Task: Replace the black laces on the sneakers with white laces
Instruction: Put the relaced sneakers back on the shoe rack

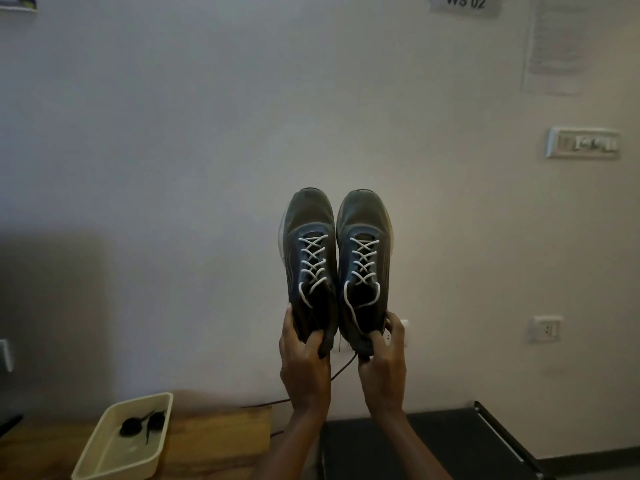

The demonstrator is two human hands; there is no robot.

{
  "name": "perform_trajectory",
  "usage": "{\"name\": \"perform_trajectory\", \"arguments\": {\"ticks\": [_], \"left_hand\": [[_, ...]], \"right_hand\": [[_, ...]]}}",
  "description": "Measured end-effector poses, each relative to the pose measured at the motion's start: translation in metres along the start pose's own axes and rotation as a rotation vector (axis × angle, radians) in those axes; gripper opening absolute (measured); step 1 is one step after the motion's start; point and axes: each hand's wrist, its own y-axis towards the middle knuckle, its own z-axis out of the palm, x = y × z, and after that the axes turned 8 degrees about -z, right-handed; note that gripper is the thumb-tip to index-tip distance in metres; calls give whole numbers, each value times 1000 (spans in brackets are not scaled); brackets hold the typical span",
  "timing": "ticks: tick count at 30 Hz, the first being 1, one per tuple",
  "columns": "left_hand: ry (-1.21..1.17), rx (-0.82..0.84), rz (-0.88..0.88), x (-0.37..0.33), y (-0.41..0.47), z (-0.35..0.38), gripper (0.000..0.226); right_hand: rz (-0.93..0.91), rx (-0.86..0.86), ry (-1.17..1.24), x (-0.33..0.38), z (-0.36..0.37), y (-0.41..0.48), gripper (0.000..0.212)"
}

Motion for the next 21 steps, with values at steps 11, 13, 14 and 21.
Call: {"name": "perform_trajectory", "arguments": {"ticks": [11, 13, 14, 21], "left_hand": [[16, 172, 15, 17, -52, 58, 27], [25, 238, -11, 33, -70, 72, 26], [31, 278, -34, 41, -80, 78, 26], [91, 554, -193, 91, -144, 103, 17]], "right_hand": [[138, 115, -33, -68, 4, -64, 46], [187, 182, -32, -80, 6, -90, 47], [210, 218, -34, -86, 7, -103, 46], [399, 490, -53, -122, 16, -191, 33]]}}
